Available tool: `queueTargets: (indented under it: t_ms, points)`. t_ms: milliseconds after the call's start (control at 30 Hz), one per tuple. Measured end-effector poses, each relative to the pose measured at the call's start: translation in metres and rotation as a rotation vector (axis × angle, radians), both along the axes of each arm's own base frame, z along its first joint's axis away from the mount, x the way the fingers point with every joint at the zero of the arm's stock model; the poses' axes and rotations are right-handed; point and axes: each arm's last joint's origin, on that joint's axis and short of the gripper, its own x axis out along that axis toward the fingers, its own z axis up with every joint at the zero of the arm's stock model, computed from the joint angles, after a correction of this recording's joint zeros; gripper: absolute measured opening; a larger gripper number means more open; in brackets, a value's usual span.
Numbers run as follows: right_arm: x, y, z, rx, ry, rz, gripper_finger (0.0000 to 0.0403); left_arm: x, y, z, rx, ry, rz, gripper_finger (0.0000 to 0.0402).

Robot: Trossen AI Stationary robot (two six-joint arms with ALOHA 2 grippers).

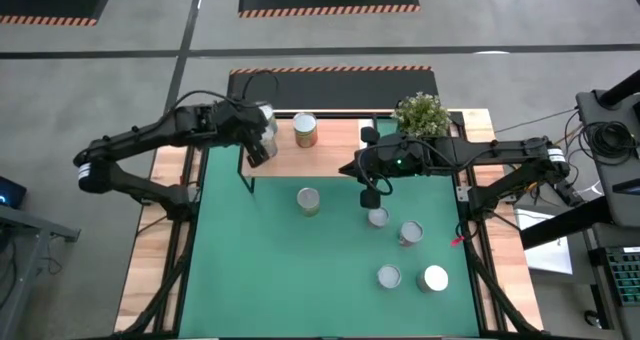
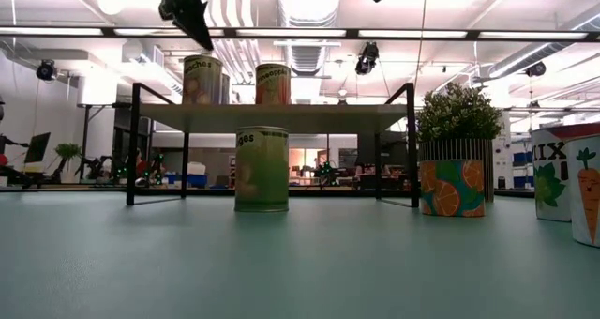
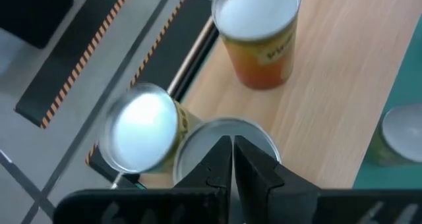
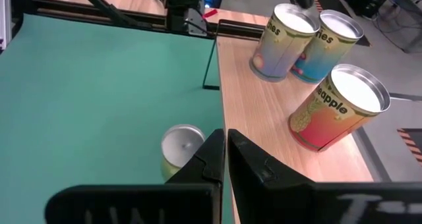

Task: Pick and place cans onto a shelf
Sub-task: Put the small canned oranges on the shelf

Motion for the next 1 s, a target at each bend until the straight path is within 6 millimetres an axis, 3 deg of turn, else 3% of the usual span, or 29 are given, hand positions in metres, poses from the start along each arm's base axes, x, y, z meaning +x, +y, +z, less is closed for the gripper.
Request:
queueTargets:
  t_ms: [167, 333, 700, 1000]
  points:
    - [0.0, 0.004, -0.002, 0.014, 0.008, 0.005, 0.0009, -0.005, -0.002, 0.012, 0.014, -0.048, -0.002, 0.0]
    - [0.0, 0.016, -0.016, 0.036, 0.043, 0.031, 0.0009, -0.007, -0.012, 0.008, 0.027, -0.128, -0.033, 0.0]
    - [-0.009, 0.049, -0.048, 0.205, 0.173, 0.013, 0.0009, -0.015, -0.079, -0.014, 0.043, -0.428, -0.332, 0.0]
    - [-0.028, 0.059, -0.07, 0.288, 0.409, -0.121, 0.0009, -0.025, -0.119, -0.012, 0.02, -0.613, -0.537, 0.0]
